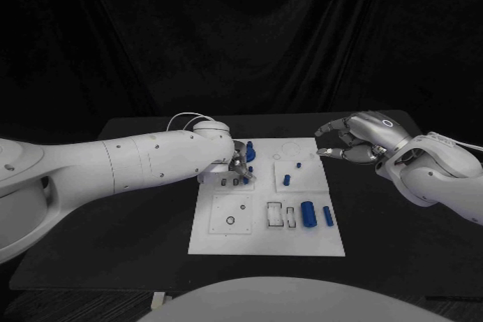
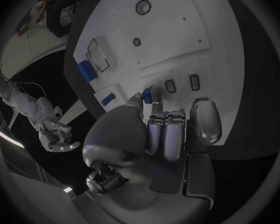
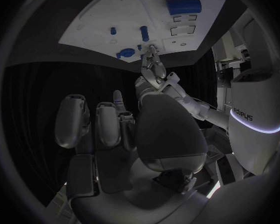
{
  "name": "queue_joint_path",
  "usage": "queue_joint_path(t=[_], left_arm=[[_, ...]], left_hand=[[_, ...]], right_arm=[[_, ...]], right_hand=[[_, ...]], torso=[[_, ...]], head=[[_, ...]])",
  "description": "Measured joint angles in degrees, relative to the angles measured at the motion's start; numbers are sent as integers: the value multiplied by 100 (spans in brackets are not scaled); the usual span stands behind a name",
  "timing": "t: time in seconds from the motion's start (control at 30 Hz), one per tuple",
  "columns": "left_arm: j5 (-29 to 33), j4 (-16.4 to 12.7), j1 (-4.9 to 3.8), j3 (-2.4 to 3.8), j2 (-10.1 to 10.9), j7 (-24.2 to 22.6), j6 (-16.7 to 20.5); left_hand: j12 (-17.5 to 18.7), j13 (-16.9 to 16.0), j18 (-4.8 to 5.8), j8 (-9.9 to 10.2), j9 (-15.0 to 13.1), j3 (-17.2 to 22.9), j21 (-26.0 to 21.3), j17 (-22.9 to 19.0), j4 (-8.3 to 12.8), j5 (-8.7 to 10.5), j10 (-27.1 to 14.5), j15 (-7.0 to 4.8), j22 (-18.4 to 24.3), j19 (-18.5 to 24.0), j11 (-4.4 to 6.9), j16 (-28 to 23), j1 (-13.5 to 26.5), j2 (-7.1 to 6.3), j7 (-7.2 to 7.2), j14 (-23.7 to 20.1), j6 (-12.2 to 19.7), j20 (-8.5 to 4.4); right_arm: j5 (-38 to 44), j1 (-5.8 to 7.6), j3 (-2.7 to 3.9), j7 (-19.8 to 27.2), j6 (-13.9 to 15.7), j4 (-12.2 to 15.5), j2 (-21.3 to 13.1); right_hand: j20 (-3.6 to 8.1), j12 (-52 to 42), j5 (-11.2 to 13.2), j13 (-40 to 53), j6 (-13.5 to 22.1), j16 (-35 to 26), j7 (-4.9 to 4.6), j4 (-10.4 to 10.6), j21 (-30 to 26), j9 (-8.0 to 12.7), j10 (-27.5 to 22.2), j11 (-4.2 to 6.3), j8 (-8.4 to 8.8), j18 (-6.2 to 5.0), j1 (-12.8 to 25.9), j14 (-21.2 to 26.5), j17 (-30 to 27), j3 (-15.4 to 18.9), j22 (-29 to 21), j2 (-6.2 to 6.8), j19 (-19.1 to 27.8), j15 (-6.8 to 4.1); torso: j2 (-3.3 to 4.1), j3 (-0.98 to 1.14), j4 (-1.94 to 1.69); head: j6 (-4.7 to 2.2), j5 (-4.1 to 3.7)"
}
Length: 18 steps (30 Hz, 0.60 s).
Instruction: Assemble the parts on the task board
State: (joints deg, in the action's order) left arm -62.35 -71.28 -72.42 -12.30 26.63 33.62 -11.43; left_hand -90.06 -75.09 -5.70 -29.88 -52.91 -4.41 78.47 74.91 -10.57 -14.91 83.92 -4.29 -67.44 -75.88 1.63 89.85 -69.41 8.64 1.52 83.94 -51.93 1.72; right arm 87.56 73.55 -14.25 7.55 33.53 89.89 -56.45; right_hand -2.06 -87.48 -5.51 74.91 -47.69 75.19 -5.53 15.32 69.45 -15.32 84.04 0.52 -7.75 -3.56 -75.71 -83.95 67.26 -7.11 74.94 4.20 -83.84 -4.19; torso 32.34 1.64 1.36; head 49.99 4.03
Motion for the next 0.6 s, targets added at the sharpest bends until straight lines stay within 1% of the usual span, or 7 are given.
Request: queue_joint_path(t=[0.03,0.1,0.13,0.3,0.4,0.53,0.6], left_arm=[[0,2,2,1,0,-5,-5],[0,8,5,2,0,-16,-11],[0,10,6,3,1,-21,-13],[-1,9,12,5,20,-46,-18],[-1,-2,14,6,49,-69,-17],[-1,-28,18,6,88,-107,-4],[0,-46,22,5,110,-124,7]], left_hand=[[-1,0,0,40,-1,46,-7,0,12,-46,0,0,0,0,0,0,-45,-28,2,0,-25,0],[-1,1,0,54,-8,83,-7,0,39,-84,0,0,0,0,0,0,-48,-25,2,0,-39,0],[-2,1,0,54,-10,90,-7,0,46,-84,0,0,0,0,0,0,-48,-25,2,0,-39,0],[-3,3,0,104,-16,132,-6,0,52,-111,0,0,0,0,-1,0,-80,-35,3,0,-39,0],[-3,3,0,180,-32,281,-7,0,139,-310,1,0,-10,0,1,0,-167,-96,2,0,-81,0],[-1,21,0,282,-85,572,-41,0,221,-713,21,-21,-38,0,20,0,-255,-171,-8,23,-93,0],[-1,19,0,307,-107,638,-41,0,194,-762,22,-22,-46,0,20,0,-289,-204,1,23,-102,0]], right_arm=[[0,0,0,-2,0,-1,0],[0,-1,1,-5,0,-4,0],[0,-3,1,-7,0,-6,1],[0,-19,1,-14,0,-15,1],[0,-30,1,-18,0,-18,-1],[0,-36,-1,-21,0,-25,-4],[0,-39,-1,-22,-1,-26,-5]], right_hand=[[0,0,0,0,0,0,0,0,0,0,0,0,0,0,0,0,0,0,0,0,0,0],[0,0,0,0,-3,0,-3,0,0,0,0,0,0,0,0,0,0,0,0,0,0,0],[0,0,0,0,-21,0,-21,0,0,0,0,0,0,0,0,0,0,0,0,0,0,0],[0,0,-22,-1,-21,0,-21,-32,0,5,0,0,0,0,-22,0,0,-1,0,-22,0,0],[0,12,-22,-1,-21,0,-21,-32,0,5,0,0,0,0,-22,0,-5,0,-1,-22,0,0],[0,22,-57,0,-21,0,-21,-32,-29,12,0,0,0,0,-23,0,-7,0,-1,-23,0,0],[0,22,-89,0,-21,0,-21,-41,-29,18,0,0,0,0,-54,0,-15,-9,-1,-54,0,0]], torso=[[-2,0,0],[-3,1,2],[-3,1,4],[-6,3,8],[-6,4,8],[-7,5,9],[-7,5,9]], head=[[0,0],[0,0],[0,4],[0,-7],[0,-15],[0,-18],[0,-18]])
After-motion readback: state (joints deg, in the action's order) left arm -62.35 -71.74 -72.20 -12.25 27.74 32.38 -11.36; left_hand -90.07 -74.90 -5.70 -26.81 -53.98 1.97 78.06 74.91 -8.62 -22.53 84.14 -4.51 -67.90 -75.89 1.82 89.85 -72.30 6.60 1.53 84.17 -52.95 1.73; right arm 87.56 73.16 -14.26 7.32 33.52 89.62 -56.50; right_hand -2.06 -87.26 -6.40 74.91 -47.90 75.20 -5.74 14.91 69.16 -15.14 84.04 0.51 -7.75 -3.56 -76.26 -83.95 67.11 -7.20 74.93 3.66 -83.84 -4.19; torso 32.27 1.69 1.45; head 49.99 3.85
